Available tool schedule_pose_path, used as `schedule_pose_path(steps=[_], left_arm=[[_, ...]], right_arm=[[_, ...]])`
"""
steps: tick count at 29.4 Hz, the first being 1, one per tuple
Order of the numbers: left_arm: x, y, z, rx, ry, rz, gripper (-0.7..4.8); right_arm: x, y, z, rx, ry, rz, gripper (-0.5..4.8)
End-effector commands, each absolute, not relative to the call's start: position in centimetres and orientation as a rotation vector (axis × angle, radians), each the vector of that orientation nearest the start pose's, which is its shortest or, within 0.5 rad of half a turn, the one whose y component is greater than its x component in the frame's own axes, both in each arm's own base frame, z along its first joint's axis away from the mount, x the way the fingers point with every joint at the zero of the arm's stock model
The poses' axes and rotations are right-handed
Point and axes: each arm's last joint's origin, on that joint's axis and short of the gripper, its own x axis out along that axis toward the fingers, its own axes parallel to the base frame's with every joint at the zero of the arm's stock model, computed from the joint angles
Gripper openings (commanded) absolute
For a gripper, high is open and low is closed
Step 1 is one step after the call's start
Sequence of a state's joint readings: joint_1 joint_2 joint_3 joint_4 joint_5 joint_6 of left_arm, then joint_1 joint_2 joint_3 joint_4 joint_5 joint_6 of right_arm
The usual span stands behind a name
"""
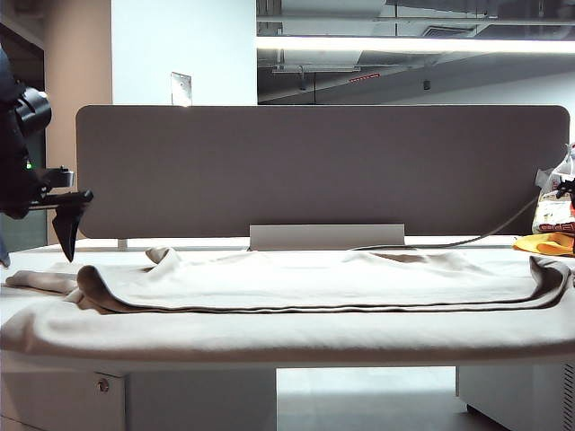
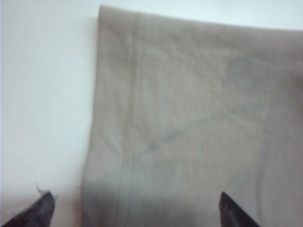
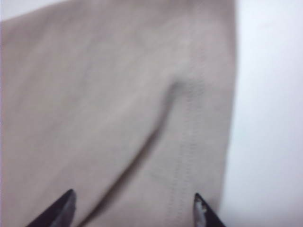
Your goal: Fold the bottom side of the T-shirt horizontally towards the center, about one-third of the way, then fold the sleeve back towards the center, creating a straight line along the edge of the T-shirt, and finally fold the bottom of the T-shirt up towards the top, creating a neat rectangle.
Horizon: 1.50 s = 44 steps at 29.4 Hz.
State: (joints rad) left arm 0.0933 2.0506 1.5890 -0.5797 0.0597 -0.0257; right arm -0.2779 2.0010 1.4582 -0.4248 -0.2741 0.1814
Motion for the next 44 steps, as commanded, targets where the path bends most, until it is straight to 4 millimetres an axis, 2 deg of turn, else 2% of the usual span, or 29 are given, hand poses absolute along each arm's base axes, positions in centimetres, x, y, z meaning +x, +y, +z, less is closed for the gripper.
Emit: schedule_pose_path(steps=[1, 7, 14, 18, 21, 24, 25, 27, 28, 29, 30, 32, 33, 34, 39, 44], left_arm=[[44.2, 4.0, 19.4, -0.083, 1.045, 0.047, 4.79], [45.2, 4.0, 18.2, -0.086, 1.086, 0.044, 4.79], [45.2, 4.0, 17.8, -0.082, 1.100, 0.042, 4.79], [45.1, 3.9, 17.7, -0.097, 1.112, 0.021, 3.93], [45.1, 3.5, 17.7, -0.094, 1.116, 0.010, 3.90], [45.1, 2.4, 17.4, -0.071, 1.131, -0.019, 2.55], [45.1, 2.0, 17.4, -0.062, 1.134, -0.028, 2.33], [45.2, 1.3, 17.2, -0.051, 1.139, -0.040, 1.91], [45.3, 1.1, 17.0, -0.048, 1.142, -0.044, 1.44], [45.3, 1.1, 17.0, -0.047, 1.143, -0.045, 1.22], [45.3, 1.1, 16.9, -0.047, 1.144, -0.045, 0.87], [45.3, 1.2, 16.9, -0.037, 1.145, -0.050, 0.42], [45.3, 1.2, 16.9, -0.029, 1.144, -0.054, 0.17], [45.3, 1.4, 16.9, -0.008, 1.143, -0.059, -0.06], [45.1, 1.7, 17.6, 0.007, 1.132, -0.063, -0.06], [44.5, 0.7, 21.0, 0.004, 1.042, -0.124, -0.06]], right_arm=[[41.3, -11.8, 19.8, 0.382, 0.891, -0.123, 3.17], [41.4, -12.5, 19.6, 0.384, 0.892, -0.149, 3.17], [42.2, -13.1, 17.6, 0.408, 0.948, -0.154, 3.16], [42.7, -13.2, 16.7, 0.411, 0.962, -0.151, 3.15], [42.9, -13.1, 16.1, 0.418, 0.972, -0.149, 3.14], [43.1, -12.4, 15.5, 0.433, 0.996, -0.112, 2.91], [43.2, -12.2, 15.3, 0.433, 1.002, -0.107, 2.90], [43.4, -11.7, 15.1, 0.431, 1.011, -0.095, 2.46], [43.4, -11.7, 15.0, 0.430, 1.013, -0.095, 1.99], [43.4, -11.6, 15.0, 0.429, 1.013, -0.091, 1.76], [43.4, -11.5, 15.0, 0.429, 1.014, -0.088, 1.01], [43.4, -11.5, 15.0, 0.427, 1.014, -0.087, 0.28], [43.4, -11.5, 15.0, 0.425, 1.013, -0.086, 0.09], [43.4, -11.5, 15.0, 0.424, 1.013, -0.080, 0.06], [43.6, -11.4, 16.0, 0.436, 0.972, -0.038, -0.04], [43.1, -11.2, 19.1, 0.431, 0.900, -0.003, -0.04]])
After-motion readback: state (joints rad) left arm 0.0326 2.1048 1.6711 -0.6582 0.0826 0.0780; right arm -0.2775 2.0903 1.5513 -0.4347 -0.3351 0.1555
